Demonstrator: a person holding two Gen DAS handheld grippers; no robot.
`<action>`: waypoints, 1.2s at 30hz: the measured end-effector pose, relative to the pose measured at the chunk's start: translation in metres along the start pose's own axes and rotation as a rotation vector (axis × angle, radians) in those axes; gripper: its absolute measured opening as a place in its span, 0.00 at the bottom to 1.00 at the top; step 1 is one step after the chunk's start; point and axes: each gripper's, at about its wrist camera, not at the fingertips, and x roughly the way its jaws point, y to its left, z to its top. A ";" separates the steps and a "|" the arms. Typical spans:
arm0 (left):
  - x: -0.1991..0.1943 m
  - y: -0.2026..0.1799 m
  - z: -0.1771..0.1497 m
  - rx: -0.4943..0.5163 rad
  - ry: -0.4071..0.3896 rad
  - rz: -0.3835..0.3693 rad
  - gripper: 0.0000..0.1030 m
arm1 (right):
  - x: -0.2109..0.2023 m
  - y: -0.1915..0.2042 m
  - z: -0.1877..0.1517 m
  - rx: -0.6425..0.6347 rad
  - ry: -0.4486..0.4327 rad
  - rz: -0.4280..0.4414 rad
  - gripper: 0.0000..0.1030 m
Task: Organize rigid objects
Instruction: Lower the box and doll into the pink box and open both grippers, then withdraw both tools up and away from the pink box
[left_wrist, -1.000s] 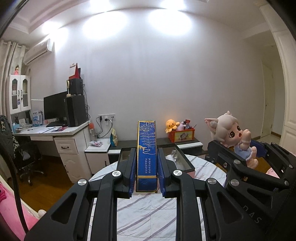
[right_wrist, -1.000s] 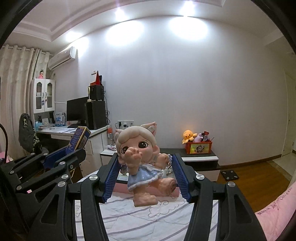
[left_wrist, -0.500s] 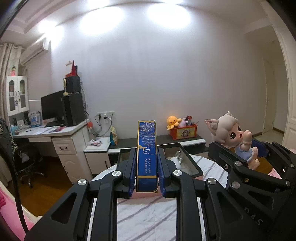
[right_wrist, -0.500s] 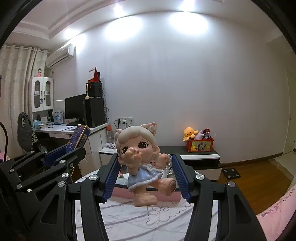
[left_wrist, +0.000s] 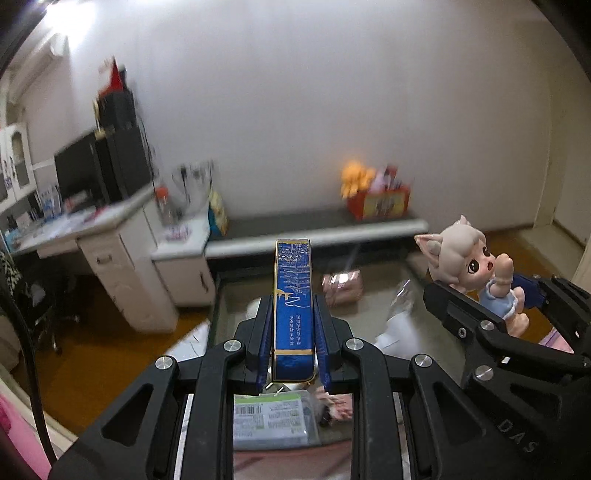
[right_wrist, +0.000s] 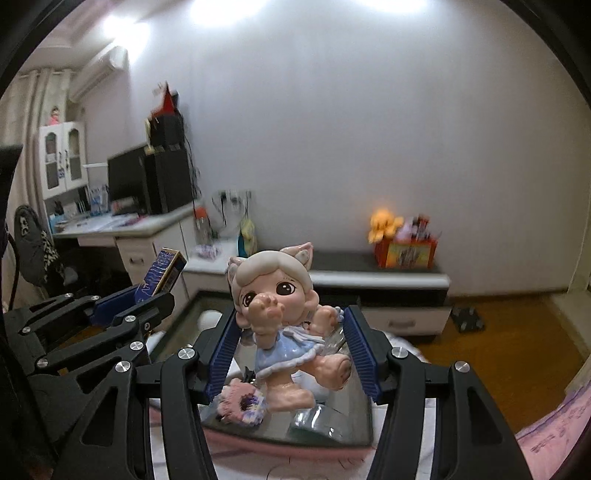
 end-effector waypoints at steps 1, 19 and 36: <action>0.017 0.002 -0.001 -0.004 0.042 -0.007 0.20 | 0.015 -0.004 0.000 0.020 0.045 0.014 0.57; 0.064 0.031 -0.011 -0.095 0.157 0.043 0.74 | 0.109 -0.025 -0.026 0.101 0.283 0.062 0.71; -0.122 0.023 -0.047 -0.083 -0.160 0.058 0.95 | -0.070 0.006 -0.025 0.019 -0.004 0.038 0.86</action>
